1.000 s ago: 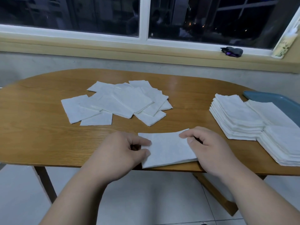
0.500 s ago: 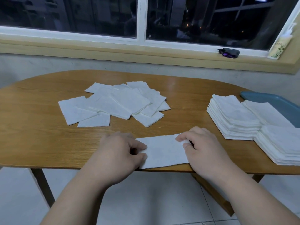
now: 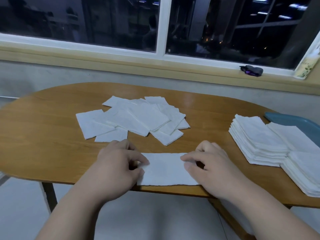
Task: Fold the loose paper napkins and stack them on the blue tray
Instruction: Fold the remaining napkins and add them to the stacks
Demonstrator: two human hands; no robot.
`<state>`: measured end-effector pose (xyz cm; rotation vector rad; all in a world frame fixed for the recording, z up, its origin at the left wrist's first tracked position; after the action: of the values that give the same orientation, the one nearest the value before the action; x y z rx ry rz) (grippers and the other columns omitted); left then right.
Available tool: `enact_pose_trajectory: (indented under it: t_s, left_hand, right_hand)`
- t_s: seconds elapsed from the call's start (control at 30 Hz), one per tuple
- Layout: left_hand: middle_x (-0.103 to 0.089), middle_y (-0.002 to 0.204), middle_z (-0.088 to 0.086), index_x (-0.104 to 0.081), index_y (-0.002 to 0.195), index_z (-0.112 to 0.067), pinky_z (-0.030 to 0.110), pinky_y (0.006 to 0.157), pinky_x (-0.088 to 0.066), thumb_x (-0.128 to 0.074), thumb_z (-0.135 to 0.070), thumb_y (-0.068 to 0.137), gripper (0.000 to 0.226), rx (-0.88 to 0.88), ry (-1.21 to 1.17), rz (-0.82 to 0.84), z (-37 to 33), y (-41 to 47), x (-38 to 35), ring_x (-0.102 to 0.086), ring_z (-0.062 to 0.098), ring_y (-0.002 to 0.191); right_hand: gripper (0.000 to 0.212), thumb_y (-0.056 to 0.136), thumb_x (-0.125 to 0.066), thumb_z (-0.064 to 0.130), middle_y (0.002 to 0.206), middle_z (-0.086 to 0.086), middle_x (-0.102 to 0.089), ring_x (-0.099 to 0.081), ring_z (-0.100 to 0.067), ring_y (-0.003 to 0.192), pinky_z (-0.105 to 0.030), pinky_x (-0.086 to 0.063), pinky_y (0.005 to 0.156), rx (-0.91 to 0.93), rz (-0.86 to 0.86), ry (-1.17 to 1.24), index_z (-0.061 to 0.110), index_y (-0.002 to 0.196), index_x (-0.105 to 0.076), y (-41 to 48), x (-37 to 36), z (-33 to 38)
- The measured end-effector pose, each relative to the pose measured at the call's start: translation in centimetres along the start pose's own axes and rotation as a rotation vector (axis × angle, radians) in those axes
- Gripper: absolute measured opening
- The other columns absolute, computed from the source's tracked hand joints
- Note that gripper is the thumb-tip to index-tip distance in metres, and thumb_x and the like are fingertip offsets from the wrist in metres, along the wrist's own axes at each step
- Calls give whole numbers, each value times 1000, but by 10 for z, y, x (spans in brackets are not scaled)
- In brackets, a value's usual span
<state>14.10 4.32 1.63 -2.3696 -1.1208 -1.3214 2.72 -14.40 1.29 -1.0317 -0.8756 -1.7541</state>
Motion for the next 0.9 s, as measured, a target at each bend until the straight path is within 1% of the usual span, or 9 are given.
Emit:
enact_pose_trajectory:
  t_s: [0.13,0.27,0.33,0.4,0.47,0.53,0.7,0.83,0.9]
  left_hand:
    - [-52,108,-32,-72,95,-48,25,94,-35,-66,-32,87,19,-118,-10,9,-10,-2,-2,-36,-4,111]
    - [-51,111,-37,-72,96,-48,27,103,-32,-64,-37,86,17,-125,-11,63,-9,0,-11,-34,-5,117]
    - [-51,112,-38,-72,97,-47,26,103,-32,-65,-37,85,18,-114,-39,61,-6,1,-12,-34,-5,117]
    - [-50,113,-39,-72,100,-46,26,103,-31,-66,-35,84,20,-108,-60,61,-4,2,-12,-34,-6,117]
    - [-50,113,-39,-72,101,-45,26,103,-31,-67,-35,82,22,-112,-64,57,-3,3,-12,-35,-5,117]
    - [-51,112,-38,-72,100,-46,26,103,-30,-68,-35,81,22,-111,-61,51,-2,4,-12,-36,-5,116]
    - [-50,112,-40,-71,97,-48,28,102,-33,-68,-38,78,22,-104,-70,58,0,6,-14,-37,-6,115]
    - [-50,112,-40,-72,93,-50,30,100,-37,-60,-46,71,25,-108,-64,59,0,8,-16,-40,-5,114]
    - [-51,112,-40,-72,92,-50,30,99,-38,-58,-46,70,27,-105,-72,58,1,8,-17,-41,-3,114]
  right_hand:
    - [16,96,-57,35,92,14,-53,-50,-2,92,-20,-37,73,-22,-164,188,39,99,-73,34,16,5]
    - [14,95,-59,29,93,14,-54,-53,-5,87,-19,-35,65,-86,-206,167,35,95,-71,80,16,-3]
    - [12,92,-61,30,95,15,-54,-54,-7,94,-19,-37,69,-106,-210,131,35,99,-70,99,14,-9]
    - [15,89,-65,34,100,17,-53,-51,-9,103,-23,-41,79,-89,-182,107,34,104,-70,111,6,-9]
    - [22,86,-68,36,104,18,-54,-48,-8,108,-26,-41,89,-59,-161,102,32,107,-71,113,-1,-8]
    - [25,85,-70,34,105,19,-55,-48,-7,110,-26,-41,93,-35,-159,92,31,109,-71,112,-7,-7]
    - [23,90,-66,31,103,19,-56,-49,-7,110,-28,-43,96,-8,-158,78,33,112,-70,115,-10,-7]
    - [13,92,-60,33,96,16,-56,-49,-11,105,-32,-44,93,-3,-173,29,34,98,-72,119,-12,-1]
    - [16,93,-57,32,92,13,-55,-50,-13,102,-32,-44,91,12,-178,-11,33,93,-73,119,-13,2]
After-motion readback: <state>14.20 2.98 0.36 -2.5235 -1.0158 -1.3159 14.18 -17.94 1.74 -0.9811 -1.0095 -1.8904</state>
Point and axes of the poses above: each hand's wrist, its own y-axis towards the middle knuckle, its own x-axis out of the back of the hand, z = x × y, the point moved 10 cm from there along y, towards the middle knuckle
